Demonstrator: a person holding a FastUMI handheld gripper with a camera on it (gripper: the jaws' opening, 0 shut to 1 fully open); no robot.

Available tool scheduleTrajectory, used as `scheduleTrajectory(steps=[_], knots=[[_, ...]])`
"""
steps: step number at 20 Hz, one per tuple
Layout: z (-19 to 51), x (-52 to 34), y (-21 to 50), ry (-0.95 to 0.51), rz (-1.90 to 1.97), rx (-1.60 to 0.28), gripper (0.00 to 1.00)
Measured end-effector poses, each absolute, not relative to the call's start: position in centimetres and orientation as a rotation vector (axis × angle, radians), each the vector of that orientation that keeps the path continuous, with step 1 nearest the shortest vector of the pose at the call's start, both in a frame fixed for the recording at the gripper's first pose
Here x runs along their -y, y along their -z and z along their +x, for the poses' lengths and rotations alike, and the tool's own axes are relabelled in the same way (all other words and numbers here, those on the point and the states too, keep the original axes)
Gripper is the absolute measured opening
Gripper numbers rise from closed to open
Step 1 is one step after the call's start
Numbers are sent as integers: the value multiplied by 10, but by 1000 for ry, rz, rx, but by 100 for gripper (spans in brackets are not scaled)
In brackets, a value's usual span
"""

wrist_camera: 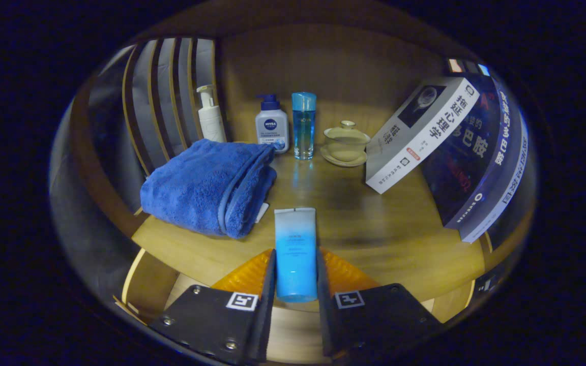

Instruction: Pull open the drawer, take out the items inside it, and place them on the countertop above the cabinet.

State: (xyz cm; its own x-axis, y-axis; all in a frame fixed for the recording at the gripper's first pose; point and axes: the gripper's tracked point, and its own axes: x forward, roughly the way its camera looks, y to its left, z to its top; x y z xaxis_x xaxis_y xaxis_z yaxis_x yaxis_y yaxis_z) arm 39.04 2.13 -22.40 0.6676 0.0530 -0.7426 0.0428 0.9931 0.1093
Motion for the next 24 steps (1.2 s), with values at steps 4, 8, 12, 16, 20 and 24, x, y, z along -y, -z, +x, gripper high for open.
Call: scheduleTrajectory(steps=[4,8,12,16,20,24], knots=[[387,-11,214,9,110,-802,52],[362,-14,182,-15,130,-721,75],[318,-22,146,-41,134,-608,91],[258,-29,120,-32,142,-481,99],[193,-31,122,0,45,-400,99],[143,-41,141,16,23,-394,97]])
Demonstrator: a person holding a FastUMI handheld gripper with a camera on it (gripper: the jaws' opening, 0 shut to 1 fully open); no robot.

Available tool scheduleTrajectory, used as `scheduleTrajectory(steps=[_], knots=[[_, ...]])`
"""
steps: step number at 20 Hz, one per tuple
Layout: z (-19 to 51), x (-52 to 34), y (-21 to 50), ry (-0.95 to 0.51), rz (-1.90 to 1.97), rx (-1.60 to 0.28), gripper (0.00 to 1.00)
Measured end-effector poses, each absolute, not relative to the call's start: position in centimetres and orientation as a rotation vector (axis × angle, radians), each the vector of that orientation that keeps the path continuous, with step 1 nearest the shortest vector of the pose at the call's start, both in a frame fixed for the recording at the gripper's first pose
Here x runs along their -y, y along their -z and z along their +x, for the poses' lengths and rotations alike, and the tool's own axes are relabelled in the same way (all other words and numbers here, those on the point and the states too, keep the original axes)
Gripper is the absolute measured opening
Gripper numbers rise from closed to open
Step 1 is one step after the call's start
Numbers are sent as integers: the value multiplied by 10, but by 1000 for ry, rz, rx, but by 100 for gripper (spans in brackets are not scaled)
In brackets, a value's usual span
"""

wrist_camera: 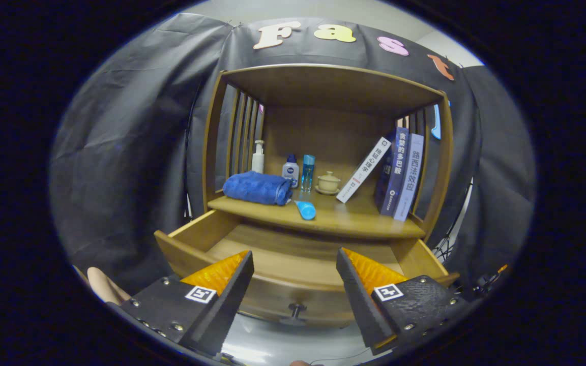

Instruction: Pull open the drawer, take out the items inside it, and place them on the countertop above the cabinet.

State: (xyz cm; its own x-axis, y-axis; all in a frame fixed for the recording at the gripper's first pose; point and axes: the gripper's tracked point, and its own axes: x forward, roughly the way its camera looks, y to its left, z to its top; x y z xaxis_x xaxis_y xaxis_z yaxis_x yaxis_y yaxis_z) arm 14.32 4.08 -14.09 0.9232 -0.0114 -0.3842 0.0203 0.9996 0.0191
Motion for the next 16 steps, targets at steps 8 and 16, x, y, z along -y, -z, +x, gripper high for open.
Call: scheduleTrajectory(steps=[8,16], knots=[[117,-44,189,56,16,-448,97],[132,-44,212,92,24,-454,97]])
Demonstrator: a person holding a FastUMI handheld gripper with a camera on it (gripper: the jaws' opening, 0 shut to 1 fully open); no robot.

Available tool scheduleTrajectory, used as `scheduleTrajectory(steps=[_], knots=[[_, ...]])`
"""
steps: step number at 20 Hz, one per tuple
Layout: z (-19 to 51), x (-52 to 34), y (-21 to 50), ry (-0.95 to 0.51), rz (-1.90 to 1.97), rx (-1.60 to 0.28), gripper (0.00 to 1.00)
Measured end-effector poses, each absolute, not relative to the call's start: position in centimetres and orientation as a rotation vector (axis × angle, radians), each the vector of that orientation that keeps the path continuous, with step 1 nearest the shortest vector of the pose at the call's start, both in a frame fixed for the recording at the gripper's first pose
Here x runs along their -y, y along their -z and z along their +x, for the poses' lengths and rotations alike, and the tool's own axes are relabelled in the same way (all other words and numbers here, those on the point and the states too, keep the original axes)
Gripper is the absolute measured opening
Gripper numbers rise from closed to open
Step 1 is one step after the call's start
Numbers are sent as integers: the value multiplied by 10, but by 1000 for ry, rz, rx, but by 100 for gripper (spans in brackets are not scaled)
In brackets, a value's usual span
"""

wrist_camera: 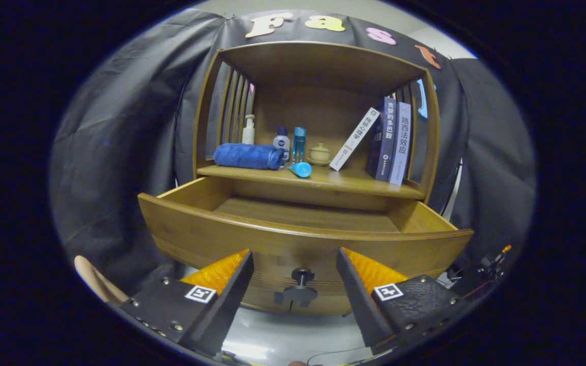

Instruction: Pull open the drawer, take out the items inside it, and place them on the countertop above the cabinet.

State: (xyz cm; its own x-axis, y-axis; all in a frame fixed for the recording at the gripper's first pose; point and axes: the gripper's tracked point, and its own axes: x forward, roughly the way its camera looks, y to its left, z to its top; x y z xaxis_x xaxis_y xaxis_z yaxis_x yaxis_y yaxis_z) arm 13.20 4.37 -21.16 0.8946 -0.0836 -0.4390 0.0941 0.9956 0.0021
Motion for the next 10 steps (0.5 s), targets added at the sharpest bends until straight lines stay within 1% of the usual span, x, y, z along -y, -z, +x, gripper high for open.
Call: scheduleTrajectory(steps=[10], knots=[[142,-42,220,146,-5,-456,97]])
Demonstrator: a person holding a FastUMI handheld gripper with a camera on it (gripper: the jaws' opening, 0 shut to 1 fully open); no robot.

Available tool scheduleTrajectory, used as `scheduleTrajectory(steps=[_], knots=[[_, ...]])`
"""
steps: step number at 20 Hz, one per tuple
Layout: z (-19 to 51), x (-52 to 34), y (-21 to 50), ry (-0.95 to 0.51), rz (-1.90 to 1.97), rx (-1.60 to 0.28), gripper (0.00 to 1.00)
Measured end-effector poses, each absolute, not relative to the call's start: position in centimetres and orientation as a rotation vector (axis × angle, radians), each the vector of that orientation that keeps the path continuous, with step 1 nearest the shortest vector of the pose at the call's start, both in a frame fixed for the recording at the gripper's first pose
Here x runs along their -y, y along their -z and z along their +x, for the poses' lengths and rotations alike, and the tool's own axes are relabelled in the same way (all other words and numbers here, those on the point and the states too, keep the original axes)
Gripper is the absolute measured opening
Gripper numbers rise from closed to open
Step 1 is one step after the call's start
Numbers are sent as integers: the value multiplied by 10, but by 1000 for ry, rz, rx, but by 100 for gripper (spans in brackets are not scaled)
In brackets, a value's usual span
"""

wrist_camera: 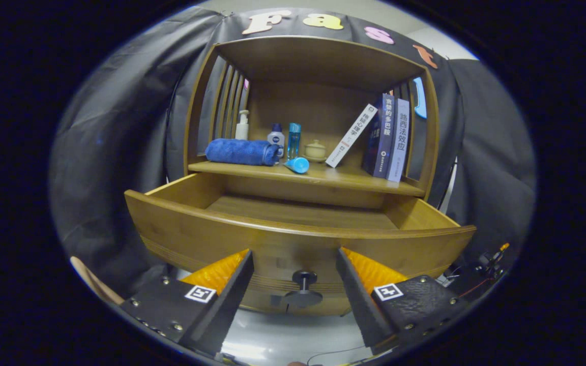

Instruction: Pull open the drawer, take out the items inside it, and place them on the countertop above the cabinet.

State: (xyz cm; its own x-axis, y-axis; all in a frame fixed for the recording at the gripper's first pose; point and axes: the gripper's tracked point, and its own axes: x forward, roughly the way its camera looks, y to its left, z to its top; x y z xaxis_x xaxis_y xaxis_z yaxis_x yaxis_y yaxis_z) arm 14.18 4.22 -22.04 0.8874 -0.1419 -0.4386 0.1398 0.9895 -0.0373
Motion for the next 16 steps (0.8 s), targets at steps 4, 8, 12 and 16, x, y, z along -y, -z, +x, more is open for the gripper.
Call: scheduleTrajectory(steps=[4,8,12,16], knots=[[146,-40,219,190,-17,-446,97],[160,-37,213,192,21,-448,97],[170,-37,220,191,53,-472,97],[189,-38,225,202,47,-468,97]])
